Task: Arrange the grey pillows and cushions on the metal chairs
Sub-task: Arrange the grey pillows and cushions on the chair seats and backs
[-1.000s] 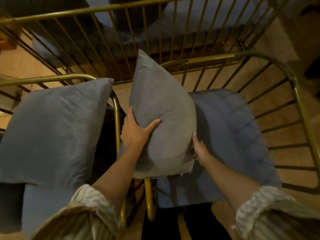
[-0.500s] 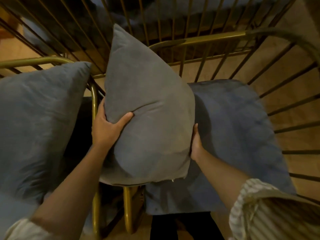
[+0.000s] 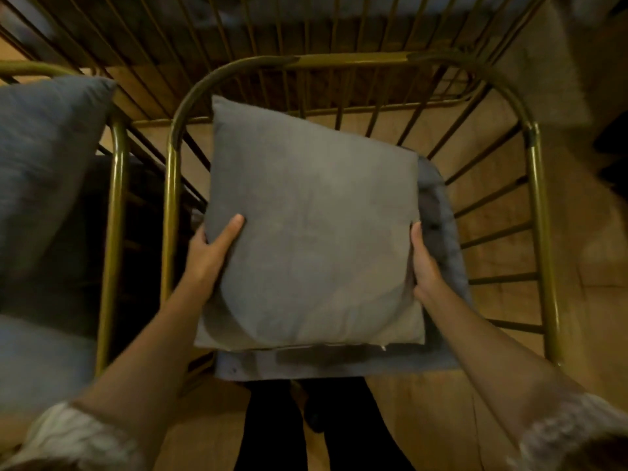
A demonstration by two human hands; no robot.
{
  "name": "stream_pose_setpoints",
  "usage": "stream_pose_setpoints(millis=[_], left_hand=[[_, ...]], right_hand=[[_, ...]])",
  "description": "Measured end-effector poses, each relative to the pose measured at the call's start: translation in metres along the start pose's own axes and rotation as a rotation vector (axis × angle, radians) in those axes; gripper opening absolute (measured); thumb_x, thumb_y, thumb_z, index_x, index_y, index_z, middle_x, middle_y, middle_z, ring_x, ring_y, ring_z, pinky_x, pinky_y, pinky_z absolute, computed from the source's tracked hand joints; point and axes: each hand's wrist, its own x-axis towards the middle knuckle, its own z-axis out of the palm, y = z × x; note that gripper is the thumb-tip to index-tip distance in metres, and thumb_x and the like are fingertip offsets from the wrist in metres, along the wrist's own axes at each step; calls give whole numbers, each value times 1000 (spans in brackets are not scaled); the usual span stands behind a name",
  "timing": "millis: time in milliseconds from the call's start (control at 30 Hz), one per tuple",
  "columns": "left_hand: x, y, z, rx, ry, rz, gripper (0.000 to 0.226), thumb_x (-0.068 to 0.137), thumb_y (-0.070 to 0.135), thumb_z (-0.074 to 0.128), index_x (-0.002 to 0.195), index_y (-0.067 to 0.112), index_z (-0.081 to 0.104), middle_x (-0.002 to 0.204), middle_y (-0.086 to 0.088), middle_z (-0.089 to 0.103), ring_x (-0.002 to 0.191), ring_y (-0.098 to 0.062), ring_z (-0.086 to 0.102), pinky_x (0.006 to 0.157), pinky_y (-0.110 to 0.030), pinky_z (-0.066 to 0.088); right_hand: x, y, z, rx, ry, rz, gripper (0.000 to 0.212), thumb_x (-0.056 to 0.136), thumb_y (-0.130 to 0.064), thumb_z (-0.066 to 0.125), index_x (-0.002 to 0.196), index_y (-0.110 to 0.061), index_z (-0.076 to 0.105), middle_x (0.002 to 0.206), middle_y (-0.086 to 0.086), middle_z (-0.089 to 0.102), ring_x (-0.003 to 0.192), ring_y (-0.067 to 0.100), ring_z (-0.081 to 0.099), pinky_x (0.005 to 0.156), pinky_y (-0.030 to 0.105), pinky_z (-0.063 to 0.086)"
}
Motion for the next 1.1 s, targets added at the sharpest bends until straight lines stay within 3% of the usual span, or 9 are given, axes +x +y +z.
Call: stream_pose_setpoints(millis=[200,300,433,533,600,733,867,1000,1100], left_hand=[[-13,-58,43,33,-5,-126,76,82,49,71,146,21,41,136,2,54,116,-18,54,96,-34,46],[-15,-82,51,83,-31,-181,82,81,50,70,148,18,36,143,-1,50,129,-22,51,104,-35,43],[-20,-109,50,212,-98,-280,92,83,42,73,154,21,19,151,-3,40,137,-28,42,109,-39,38],[-22,-117,47,226,-103,-235,87,84,35,74,153,23,23,152,-3,40,138,-29,42,103,-35,39],[-21,-117,47,214,-98,-227,85,84,34,74,152,24,25,151,-3,41,138,-28,42,102,-34,39],[-20,-117,43,204,-129,-260,89,81,42,74,153,28,24,153,-2,40,137,-30,43,107,-41,39],[-22,-117,43,266,-136,-285,96,78,43,78,153,24,22,154,-4,38,138,-30,41,110,-41,36],[-29,-123,47,261,-107,-295,108,70,45,83,153,18,19,155,-5,37,139,-29,40,112,-42,37],[-29,-125,42,251,-126,-361,134,48,64,85,154,19,17,154,-3,37,139,-30,41,112,-47,39]], right_hand=[[38,13,-60,-162,-32,93,115,41,-94,67,133,-25,62,121,5,73,109,28,69,101,50,53],[44,25,-65,-174,-73,80,118,45,-88,73,140,-21,55,131,4,68,114,27,68,101,47,53],[13,30,-48,-246,-64,-73,71,82,-49,74,138,-12,50,127,-2,63,114,17,60,97,31,48],[4,39,-52,-274,-34,-89,59,86,-44,72,133,-16,51,124,0,62,112,18,59,97,34,48],[4,43,-62,-303,-46,-56,73,80,-57,71,137,-17,49,125,-2,60,112,20,58,101,39,49],[7,47,-78,-381,-102,23,122,38,-89,72,137,-21,47,129,0,63,117,26,62,103,51,51],[10,60,-97,-411,-114,119,131,38,-88,74,146,-21,43,136,2,62,120,29,62,105,52,49],[15,69,-107,-363,-96,104,124,39,-88,75,142,-24,50,136,1,64,120,29,62,106,52,48],[10,58,-97,-337,-76,11,119,39,-87,75,138,-25,57,131,1,67,117,28,64,104,51,50]])
